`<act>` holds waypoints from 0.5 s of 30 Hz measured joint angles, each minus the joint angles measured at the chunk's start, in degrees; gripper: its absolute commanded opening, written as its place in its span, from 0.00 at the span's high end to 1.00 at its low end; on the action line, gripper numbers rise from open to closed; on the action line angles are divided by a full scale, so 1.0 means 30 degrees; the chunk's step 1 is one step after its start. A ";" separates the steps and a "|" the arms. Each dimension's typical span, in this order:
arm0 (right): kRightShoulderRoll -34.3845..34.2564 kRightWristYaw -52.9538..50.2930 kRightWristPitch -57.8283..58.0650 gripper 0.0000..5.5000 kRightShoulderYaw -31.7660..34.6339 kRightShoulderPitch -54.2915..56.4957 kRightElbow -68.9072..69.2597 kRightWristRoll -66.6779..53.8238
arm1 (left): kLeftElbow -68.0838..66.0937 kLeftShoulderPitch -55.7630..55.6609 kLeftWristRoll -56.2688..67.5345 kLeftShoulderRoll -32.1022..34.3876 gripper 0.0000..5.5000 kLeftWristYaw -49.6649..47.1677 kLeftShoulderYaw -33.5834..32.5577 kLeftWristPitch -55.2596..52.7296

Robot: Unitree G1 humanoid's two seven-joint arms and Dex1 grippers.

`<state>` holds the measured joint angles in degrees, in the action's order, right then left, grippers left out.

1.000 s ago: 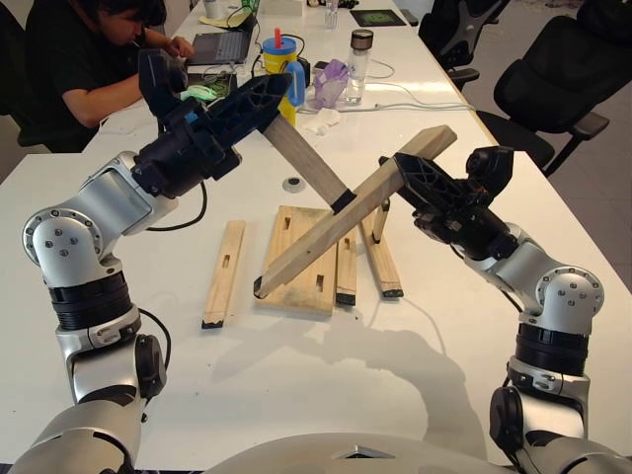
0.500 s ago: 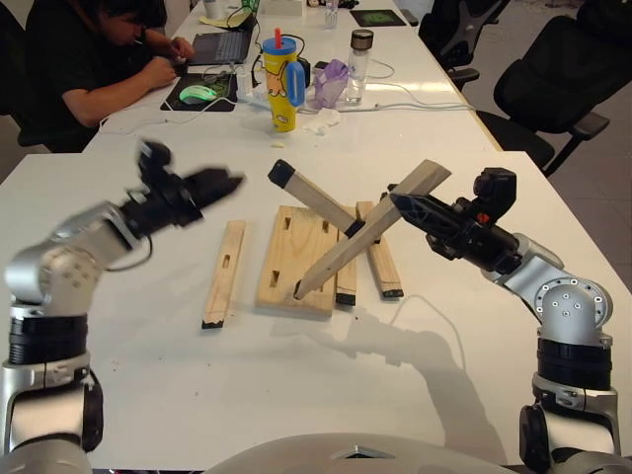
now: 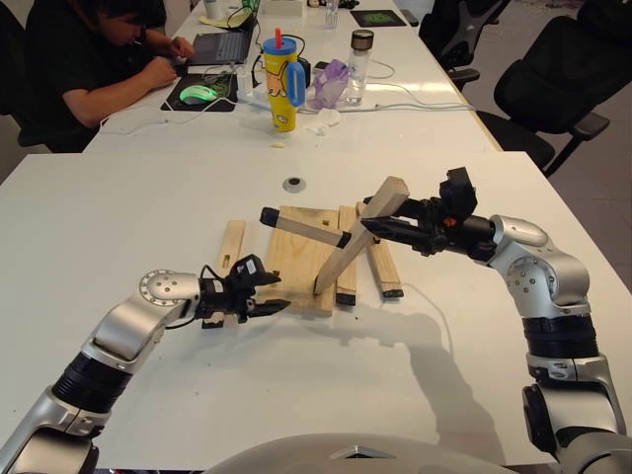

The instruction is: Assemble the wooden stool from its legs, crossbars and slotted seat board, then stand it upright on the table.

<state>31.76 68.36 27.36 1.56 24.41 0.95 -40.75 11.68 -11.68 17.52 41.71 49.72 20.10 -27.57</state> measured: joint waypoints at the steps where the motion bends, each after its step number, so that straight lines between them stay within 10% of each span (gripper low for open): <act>1: 0.0001 0.0001 -0.0132 0.62 -0.0039 0.0008 -0.0046 0.0015 | -0.0013 0.0028 -0.0333 -0.0015 0.50 -0.0018 0.0139 0.0053; 15: 0.0691 -0.1361 0.1632 0.62 -0.0345 0.0504 0.1837 0.0590 | -0.0652 -0.0192 -0.3753 -0.1130 0.50 -0.1038 0.1100 0.1025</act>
<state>33.83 64.28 32.25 0.53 25.92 6.46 -38.98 9.73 -12.26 6.26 38.32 46.61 23.40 -24.50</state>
